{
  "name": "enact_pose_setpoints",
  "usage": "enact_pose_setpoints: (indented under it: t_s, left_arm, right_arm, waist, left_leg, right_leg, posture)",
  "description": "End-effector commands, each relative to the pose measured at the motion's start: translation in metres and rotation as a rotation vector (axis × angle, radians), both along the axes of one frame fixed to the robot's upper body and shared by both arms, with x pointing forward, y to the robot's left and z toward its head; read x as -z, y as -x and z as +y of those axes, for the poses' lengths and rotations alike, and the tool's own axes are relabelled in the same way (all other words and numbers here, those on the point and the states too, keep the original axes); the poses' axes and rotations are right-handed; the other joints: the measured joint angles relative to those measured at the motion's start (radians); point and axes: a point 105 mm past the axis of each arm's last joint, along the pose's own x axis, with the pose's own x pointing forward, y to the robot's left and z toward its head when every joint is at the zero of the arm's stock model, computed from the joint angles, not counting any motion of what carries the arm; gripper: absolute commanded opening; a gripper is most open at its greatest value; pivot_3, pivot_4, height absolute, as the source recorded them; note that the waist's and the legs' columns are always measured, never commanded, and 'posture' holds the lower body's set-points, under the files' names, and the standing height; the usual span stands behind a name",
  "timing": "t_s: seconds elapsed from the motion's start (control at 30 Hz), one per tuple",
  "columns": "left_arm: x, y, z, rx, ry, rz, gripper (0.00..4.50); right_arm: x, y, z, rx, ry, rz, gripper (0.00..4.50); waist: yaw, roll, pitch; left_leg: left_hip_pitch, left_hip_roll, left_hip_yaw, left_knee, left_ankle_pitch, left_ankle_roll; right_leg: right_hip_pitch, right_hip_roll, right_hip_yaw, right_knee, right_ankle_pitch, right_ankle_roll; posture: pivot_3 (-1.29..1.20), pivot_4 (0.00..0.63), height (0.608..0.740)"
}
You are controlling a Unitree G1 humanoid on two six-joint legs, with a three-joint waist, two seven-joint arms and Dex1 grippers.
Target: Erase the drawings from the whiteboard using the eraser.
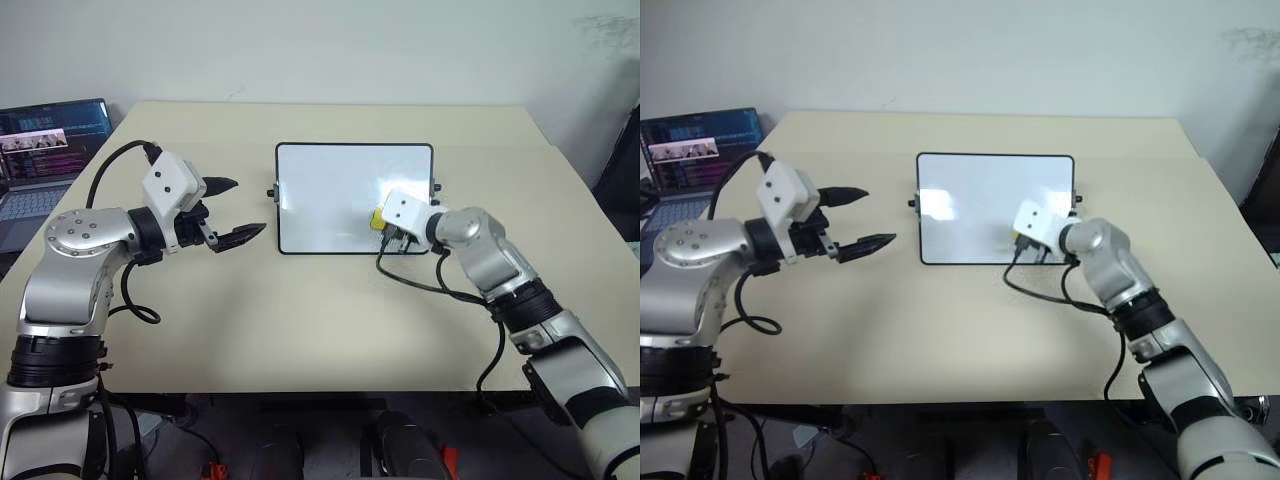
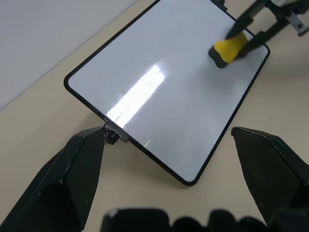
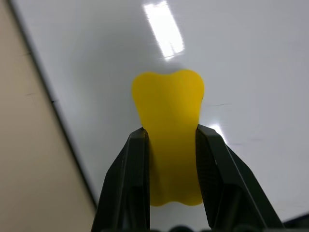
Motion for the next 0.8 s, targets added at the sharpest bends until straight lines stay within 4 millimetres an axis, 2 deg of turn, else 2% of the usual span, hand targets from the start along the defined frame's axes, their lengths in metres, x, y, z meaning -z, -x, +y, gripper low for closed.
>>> enact_pose_setpoints:
  t_s: [0.03, 0.17, 0.37, 0.57, 0.7, 0.8]
  left_arm:
    - [-0.016, 0.004, -0.001, 0.007, -0.012, -0.062, 4.50]
    - [-0.015, 0.004, -0.002, 0.008, -0.013, -0.062, 4.50]
    - [-0.015, 0.003, -0.003, 0.011, -0.014, -0.062, 4.50]
    - [-0.015, 0.004, -0.004, 0.013, -0.012, -0.062, 4.50]
    - [-0.015, 0.003, -0.004, 0.012, -0.013, -0.062, 4.50]
    - [-0.016, 0.004, -0.006, 0.024, -0.004, -0.063, 4.50]
  right_arm:
    - [0.014, 0.003, -0.009, 0.041, 0.021, 0.067, 0.97]
    - [0.003, -0.006, -0.017, 0.092, 0.004, 0.027, 0.97]
    - [-0.029, -0.037, -0.046, 0.269, -0.028, -0.093, 0.97]
    - [-0.051, -0.054, -0.071, 0.414, -0.047, -0.182, 0.97]
    - [-0.051, -0.056, -0.070, 0.429, -0.053, -0.190, 0.97]
    - [-0.046, -0.049, -0.057, 0.353, -0.064, -0.158, 0.97]
  waist:
    - [0.000, 0.000, 0.000]
    - [0.001, 0.000, 0.000]
    - [0.002, 0.000, 0.000]
    - [0.006, 0.000, 0.000]
    - [0.006, 0.000, 0.000]
    - [0.006, 0.000, 0.000]
  left_leg:
    - [0.000, 0.000, 0.000, 0.000, 0.000, 0.000]
    - [0.000, 0.000, 0.000, 0.000, 0.000, 0.000]
    - [0.000, 0.000, 0.000, 0.000, 0.002, 0.002]
    - [0.000, 0.000, 0.000, 0.000, 0.005, 0.004]
    - [0.000, 0.000, 0.001, 0.000, 0.005, 0.004]
    - [-0.001, 0.000, 0.001, 0.000, 0.005, 0.004]
  right_leg:
    - [0.000, 0.000, 0.000, 0.000, 0.000, 0.000]
    - [0.000, 0.000, 0.000, 0.000, 0.000, 0.000]
    - [0.000, 0.000, 0.000, -0.001, 0.001, 0.003]
    - [0.000, 0.000, 0.001, -0.001, 0.003, 0.004]
    - [0.000, 0.000, 0.001, -0.002, 0.004, 0.004]
    - [0.000, 0.000, 0.001, -0.003, 0.004, 0.005]
  posture:
    - [0.00, 0.150, 0.740]
    - [0.00, 0.150, 0.740]
    - [0.00, 0.150, 0.740]
    - [0.00, 0.150, 0.740]
    - [0.00, 0.150, 0.740]
    - [0.00, 0.150, 0.740]
